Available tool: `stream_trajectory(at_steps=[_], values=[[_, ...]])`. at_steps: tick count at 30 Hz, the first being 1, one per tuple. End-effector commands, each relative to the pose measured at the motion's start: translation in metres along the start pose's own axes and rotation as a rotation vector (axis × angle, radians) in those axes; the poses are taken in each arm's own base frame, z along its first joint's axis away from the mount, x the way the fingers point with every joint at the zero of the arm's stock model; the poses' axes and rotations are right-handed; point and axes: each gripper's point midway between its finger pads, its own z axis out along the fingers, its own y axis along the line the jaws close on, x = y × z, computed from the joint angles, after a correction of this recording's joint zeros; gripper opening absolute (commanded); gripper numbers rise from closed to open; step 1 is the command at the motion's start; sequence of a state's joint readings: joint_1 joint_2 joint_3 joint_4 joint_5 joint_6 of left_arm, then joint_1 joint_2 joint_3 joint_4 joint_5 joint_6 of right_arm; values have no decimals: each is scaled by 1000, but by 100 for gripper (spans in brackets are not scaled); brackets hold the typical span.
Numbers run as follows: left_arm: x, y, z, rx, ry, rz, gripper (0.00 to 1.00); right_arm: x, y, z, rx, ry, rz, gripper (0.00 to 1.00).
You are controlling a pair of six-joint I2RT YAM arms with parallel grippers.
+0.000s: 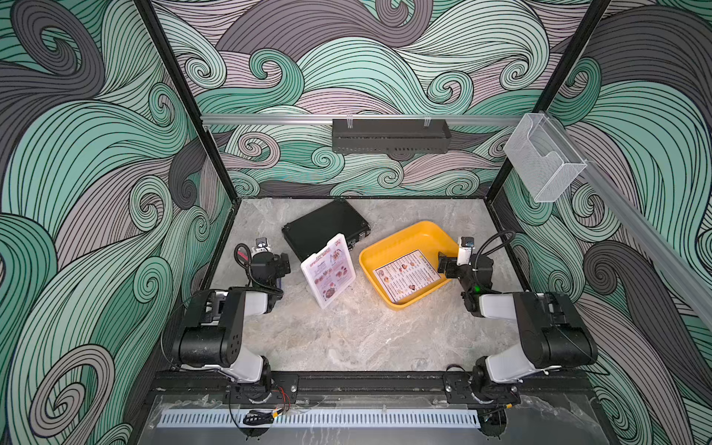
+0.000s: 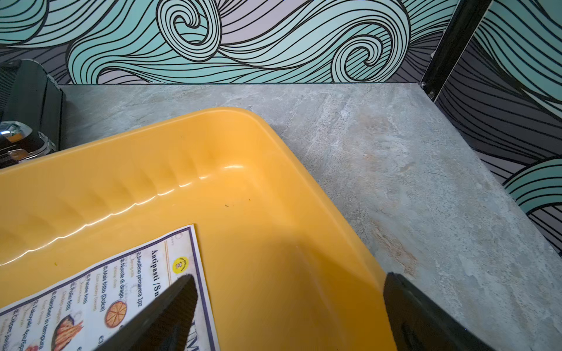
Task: Replace the menus in the menu holders
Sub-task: Adjust the menu holder at the center of the board.
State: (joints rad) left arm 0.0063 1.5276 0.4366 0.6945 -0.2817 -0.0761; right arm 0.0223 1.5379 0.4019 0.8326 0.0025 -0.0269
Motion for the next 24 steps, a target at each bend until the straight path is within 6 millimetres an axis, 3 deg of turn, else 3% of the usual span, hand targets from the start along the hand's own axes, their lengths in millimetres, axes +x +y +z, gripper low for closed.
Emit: stream_trajectory(at_steps=[1,20,24], values=[[-11,3,2,-4,-18,-21,99,-5,-1,1,1,-15,-7,99],[-11,3,2,-4,-19,-21,98,-5,-2,1,-6,-17,5,99],[-27,16,-9,-68,-27,-34,98,-19,-10,-8,37,-35,22,99]])
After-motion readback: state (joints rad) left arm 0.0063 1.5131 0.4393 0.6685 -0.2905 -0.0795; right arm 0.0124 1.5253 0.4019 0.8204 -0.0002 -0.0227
